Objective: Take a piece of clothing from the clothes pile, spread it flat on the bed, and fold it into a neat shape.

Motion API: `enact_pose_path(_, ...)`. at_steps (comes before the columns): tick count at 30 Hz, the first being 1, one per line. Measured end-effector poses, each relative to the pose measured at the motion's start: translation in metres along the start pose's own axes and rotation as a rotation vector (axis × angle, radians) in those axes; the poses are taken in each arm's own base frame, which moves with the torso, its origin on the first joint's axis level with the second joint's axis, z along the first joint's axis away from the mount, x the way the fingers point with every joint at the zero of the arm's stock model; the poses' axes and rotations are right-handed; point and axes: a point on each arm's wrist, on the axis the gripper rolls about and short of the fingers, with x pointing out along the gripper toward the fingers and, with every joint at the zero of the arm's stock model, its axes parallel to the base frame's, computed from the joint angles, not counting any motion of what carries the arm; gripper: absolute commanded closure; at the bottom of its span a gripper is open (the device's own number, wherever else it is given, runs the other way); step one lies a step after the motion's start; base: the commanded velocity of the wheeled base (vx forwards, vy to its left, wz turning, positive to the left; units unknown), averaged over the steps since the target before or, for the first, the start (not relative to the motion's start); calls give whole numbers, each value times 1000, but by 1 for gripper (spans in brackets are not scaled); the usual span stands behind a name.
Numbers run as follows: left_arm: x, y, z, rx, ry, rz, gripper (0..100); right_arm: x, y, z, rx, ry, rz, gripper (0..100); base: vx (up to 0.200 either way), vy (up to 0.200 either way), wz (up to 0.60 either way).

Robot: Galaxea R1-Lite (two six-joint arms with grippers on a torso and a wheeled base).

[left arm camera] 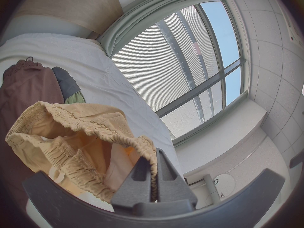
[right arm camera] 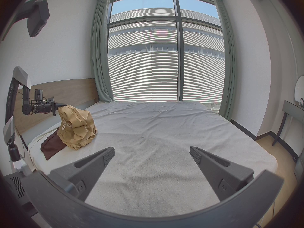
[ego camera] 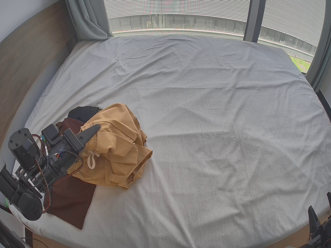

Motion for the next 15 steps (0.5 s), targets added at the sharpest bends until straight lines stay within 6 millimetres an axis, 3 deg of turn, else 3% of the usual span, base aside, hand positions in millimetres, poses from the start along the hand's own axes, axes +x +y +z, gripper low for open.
enact_pose_path(15, -3, -37, -8, -122, -69, -63, 100, 0, 0, 0, 0, 0, -1, 0, 0, 0, 0)
